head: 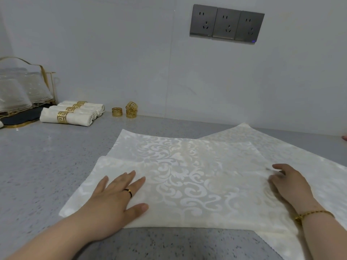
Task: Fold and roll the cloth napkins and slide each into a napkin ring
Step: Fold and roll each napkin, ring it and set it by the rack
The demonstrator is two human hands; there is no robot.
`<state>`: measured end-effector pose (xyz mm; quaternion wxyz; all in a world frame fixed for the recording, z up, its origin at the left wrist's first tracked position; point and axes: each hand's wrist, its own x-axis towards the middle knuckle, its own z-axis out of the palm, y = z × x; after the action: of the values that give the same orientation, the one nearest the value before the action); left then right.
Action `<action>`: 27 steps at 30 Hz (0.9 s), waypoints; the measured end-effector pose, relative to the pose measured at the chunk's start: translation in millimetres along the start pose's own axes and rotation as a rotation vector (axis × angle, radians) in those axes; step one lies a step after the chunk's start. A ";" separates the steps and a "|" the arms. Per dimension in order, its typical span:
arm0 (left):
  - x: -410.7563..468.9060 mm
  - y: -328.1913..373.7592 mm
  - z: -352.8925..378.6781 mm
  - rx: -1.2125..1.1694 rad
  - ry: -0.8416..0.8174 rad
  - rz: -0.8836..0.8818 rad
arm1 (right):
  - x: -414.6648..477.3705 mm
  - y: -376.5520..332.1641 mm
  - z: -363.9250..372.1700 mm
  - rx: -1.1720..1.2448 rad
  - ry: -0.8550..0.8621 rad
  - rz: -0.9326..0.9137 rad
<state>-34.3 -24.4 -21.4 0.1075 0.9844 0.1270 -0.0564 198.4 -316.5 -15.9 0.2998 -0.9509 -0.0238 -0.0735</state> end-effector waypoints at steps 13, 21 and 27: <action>-2.6 4.1 0.1 0.027 -0.011 -0.063 | -95.2 -73.9 10.6 -0.105 -0.144 -0.797; -7.5 5.4 -2.2 0.035 -0.015 -0.088 | -103.2 -70.9 33.0 -0.378 -0.590 -0.723; -8.2 6.9 -3.4 0.022 -0.034 -0.105 | -37.3 -28.6 10.8 -0.391 -0.361 -0.426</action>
<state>-40.1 -32.1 -15.6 0.0959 0.9765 0.1758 -0.0803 160.3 -286.9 -14.1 0.0805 -0.9617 -0.2602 0.0317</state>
